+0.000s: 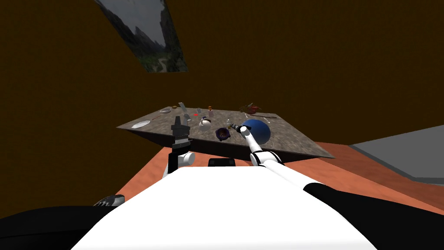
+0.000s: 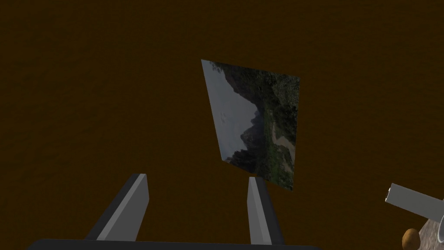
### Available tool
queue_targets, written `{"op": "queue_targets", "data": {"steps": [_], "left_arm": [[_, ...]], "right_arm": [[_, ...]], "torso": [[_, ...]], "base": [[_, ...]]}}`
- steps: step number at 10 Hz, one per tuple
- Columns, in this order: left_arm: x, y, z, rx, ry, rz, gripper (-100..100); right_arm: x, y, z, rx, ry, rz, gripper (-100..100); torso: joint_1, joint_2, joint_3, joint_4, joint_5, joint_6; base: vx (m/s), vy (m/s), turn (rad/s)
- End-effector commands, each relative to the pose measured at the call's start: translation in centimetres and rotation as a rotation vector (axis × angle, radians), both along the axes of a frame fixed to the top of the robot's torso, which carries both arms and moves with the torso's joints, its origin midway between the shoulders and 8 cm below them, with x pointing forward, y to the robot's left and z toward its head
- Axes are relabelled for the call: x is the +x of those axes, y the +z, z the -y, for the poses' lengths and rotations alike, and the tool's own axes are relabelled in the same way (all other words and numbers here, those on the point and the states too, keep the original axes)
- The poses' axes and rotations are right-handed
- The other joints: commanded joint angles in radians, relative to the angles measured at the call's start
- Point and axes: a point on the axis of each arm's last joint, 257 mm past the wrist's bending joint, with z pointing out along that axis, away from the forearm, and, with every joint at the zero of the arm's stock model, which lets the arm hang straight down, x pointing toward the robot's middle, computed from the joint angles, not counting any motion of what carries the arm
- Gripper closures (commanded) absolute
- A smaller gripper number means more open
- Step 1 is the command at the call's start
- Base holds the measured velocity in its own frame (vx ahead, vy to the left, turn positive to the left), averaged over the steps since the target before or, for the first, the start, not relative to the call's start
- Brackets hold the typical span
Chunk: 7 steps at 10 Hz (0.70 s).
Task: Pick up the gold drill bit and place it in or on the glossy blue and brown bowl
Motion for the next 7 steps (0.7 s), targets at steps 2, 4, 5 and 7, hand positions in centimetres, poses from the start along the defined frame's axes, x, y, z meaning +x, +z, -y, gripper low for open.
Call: {"op": "queue_targets", "data": {"steps": [2,4,5,7], "left_arm": [[0.0,0.0,0.0,0.000,0.000,0.000,0],[0.0,0.0,0.0,0.000,0.000,0.000,0],[0.0,0.0,0.0,0.000,0.000,0.000,0],[0.0,0.0,0.0,0.000,0.000,0.000,0]], "right_arm": [[0.0,0.1,-1.0,0.002,0.022,0.001,100],[0.7,1.3,0.5,0.001,0.012,0.001,100],[0.9,1.8,1.3,0.002,0.005,0.000,100],[1.5,3.0,3.0,0.006,-0.012,-0.004,100]], "torso": [[0.000,0.000,0.000,0.000,0.000,-0.001],[-0.001,0.000,0.000,0.000,0.000,-0.001],[-0.001,0.002,0.001,0.001,0.000,0.000],[0.000,0.003,0.002,0.001,0.000,-0.001]], "base": [[0.005,0.025,-0.139],[-0.014,0.012,0.000],[-0.042,0.039,-0.015],[-0.033,0.042,-0.008]]}}
